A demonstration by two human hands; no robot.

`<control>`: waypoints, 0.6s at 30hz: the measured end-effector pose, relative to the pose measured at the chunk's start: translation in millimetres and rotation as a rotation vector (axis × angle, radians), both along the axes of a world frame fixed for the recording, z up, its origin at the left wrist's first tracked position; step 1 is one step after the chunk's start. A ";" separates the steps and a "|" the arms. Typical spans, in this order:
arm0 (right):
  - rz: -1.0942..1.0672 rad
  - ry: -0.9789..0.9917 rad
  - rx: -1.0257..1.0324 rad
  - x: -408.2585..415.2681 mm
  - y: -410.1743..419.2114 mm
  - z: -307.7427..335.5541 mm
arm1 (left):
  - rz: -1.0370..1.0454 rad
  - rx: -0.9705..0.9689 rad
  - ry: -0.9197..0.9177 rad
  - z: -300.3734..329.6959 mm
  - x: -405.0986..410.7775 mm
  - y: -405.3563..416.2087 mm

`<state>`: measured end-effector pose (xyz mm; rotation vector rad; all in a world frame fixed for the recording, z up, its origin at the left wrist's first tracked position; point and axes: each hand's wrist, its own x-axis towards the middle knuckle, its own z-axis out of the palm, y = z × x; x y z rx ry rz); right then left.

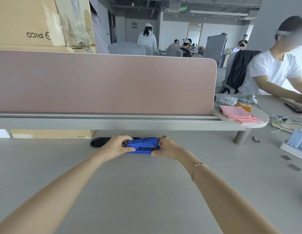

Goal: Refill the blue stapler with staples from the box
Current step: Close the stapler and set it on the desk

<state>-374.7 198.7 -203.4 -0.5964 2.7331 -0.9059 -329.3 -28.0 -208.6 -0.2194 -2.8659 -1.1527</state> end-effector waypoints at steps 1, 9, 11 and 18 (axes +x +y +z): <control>-0.011 -0.002 -0.020 0.6 0.7 -1.4 | 0.004 0.011 0.007 -1.6 0.7 0.1; -0.064 0.046 -0.011 17.1 0.4 0.3 | 0.153 -0.133 0.023 -10.6 14.5 -11.0; -0.076 0.062 0.008 22.4 3.4 4.0 | 0.171 -0.154 0.024 -9.4 22.4 -10.0; -0.047 0.067 -0.005 65.7 30.4 13.7 | 0.127 -0.176 0.012 3.5 56.2 -5.9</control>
